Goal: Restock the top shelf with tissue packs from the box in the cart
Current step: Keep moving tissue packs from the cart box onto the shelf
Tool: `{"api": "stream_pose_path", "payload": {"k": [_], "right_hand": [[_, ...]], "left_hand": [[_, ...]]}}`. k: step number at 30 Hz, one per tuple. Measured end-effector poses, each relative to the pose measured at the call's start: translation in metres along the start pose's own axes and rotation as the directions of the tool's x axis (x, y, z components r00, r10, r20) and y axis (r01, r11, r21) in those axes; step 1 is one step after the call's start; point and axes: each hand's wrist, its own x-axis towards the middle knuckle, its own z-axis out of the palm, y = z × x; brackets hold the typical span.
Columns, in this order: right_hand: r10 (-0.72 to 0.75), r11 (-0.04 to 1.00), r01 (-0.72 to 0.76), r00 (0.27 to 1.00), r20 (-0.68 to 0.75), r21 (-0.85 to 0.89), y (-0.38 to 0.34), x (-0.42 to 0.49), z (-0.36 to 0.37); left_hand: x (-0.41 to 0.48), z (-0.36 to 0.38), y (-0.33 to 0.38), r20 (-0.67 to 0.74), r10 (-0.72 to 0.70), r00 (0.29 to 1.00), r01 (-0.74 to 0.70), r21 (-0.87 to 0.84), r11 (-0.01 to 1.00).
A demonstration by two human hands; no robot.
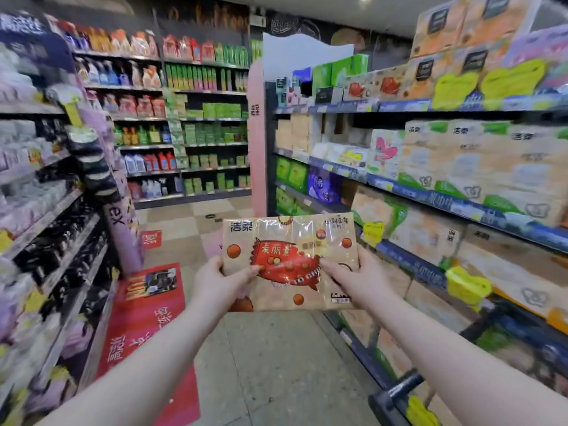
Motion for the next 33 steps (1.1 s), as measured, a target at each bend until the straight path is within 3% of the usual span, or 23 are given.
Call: {"api": "stream_pose_path", "payload": {"k": [9, 12, 22, 27, 33], "right_hand": [[-0.052, 0.998, 0.054, 0.997, 0.049, -0.029, -0.027, 0.100, 0.063], [-0.069, 0.998, 0.069, 0.996, 0.062, 0.003, -0.035, 0.153, 0.083], [-0.166, 0.986, 0.167, 0.986, 0.030, -0.021, -0.069, 0.346, 0.114], [-0.157, 0.987, 0.158, 0.987, 0.018, -0.026, -0.066, 0.409, 0.126], [-0.133, 0.987, 0.123, 0.986, -0.104, -0.100, -0.056, 0.483, 0.122]], "left_hand": [[0.110, -0.022, -0.017, -0.067, 0.003, 0.998, 0.001, 0.058, 0.998], [0.171, -0.022, -0.017, -0.081, 0.031, 0.996, -0.021, 0.129, 0.991], [0.363, 0.011, 0.014, -0.122, 0.094, 0.988, -0.080, 0.115, 0.990], [0.437, 0.031, 0.009, -0.085, 0.088, 0.992, -0.084, 0.058, 0.995], [0.533, 0.082, 0.014, 0.018, 0.154, 0.988, -0.154, -0.022, 0.988]]}}
